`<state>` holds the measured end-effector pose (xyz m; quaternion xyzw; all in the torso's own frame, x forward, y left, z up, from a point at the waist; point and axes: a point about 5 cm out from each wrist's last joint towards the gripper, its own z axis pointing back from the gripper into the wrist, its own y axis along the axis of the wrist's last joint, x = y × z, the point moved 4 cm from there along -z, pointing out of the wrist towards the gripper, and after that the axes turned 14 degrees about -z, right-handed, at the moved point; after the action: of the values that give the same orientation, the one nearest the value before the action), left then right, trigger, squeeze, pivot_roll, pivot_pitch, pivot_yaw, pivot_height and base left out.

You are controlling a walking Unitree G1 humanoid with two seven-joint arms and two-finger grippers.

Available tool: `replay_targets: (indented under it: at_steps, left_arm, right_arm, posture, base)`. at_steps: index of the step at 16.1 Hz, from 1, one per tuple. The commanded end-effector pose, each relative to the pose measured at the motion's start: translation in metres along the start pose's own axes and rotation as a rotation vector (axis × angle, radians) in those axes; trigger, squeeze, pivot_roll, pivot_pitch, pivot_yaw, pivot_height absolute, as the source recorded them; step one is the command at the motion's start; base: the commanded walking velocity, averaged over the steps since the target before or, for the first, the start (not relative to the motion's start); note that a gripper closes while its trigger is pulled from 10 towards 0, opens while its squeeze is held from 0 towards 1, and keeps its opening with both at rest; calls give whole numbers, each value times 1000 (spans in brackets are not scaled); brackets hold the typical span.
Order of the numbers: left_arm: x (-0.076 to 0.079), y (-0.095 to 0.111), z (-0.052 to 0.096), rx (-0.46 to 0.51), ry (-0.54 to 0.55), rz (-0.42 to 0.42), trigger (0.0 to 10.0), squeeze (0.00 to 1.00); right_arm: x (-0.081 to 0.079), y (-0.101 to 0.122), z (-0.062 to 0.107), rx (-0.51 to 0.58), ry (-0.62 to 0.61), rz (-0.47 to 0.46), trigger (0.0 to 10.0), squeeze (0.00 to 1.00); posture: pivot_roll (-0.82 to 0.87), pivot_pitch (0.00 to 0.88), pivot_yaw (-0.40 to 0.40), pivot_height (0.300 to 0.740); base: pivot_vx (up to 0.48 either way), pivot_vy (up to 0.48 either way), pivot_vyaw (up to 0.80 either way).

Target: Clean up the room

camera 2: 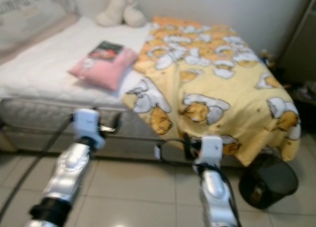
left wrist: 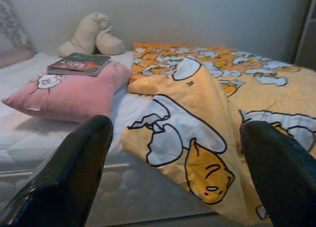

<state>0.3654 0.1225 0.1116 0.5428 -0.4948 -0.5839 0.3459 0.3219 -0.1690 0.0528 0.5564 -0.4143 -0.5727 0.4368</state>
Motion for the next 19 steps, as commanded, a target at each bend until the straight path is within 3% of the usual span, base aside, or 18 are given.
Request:
replay_targets:
  at_steps: [1, 5, 8, 14, 17, 19]
  left_arm:
    - [-8, 2, -5, -8, 25, 0, 10000, 0]
    - [-6, 6, -9, 7, 32, 5, 10000, 0]
    - [0, 6, -8, 8, 33, 12, 10000, 0]
    - [10, 9, -11, 16, -24, 5, 10000, 0]
    - [6, 10, -15, 9, -25, 4, 10000, 0]
    - [10, 12, -18, 16, -45, -3, 10000, 0]
  right_arm:
    - [-4, -1, -2, -9, 22, 9, 10000, 0]
    - [-10, -2, -5, -20, 40, 0, 10000, 0]
    - [-12, -2, -3, -16, 52, -12, 10000, 0]
    - [7, -4, -1, -21, -25, -14, 10000, 0]
    - [-5, 1, -4, -4, 9, 0, 10000, 0]
    - [-2, 6, -2, 10, 3, 4, 10000, 0]
  posture:
    - [125, 0, -6, 740]
    - [120, 0, -3, 740]
    - [122, 0, -7, 740]
    - [120, 0, 1, 740]
    - [101, 0, 18, 740]
    - [86, 0, 11, 740]
  base:
    - [450, 0, 0]
    - [458, 0, 0]
    - [459, 0, 675]
    - [458, 0, 576]
    - [459, 0, 0]
    - [459, 0, 0]
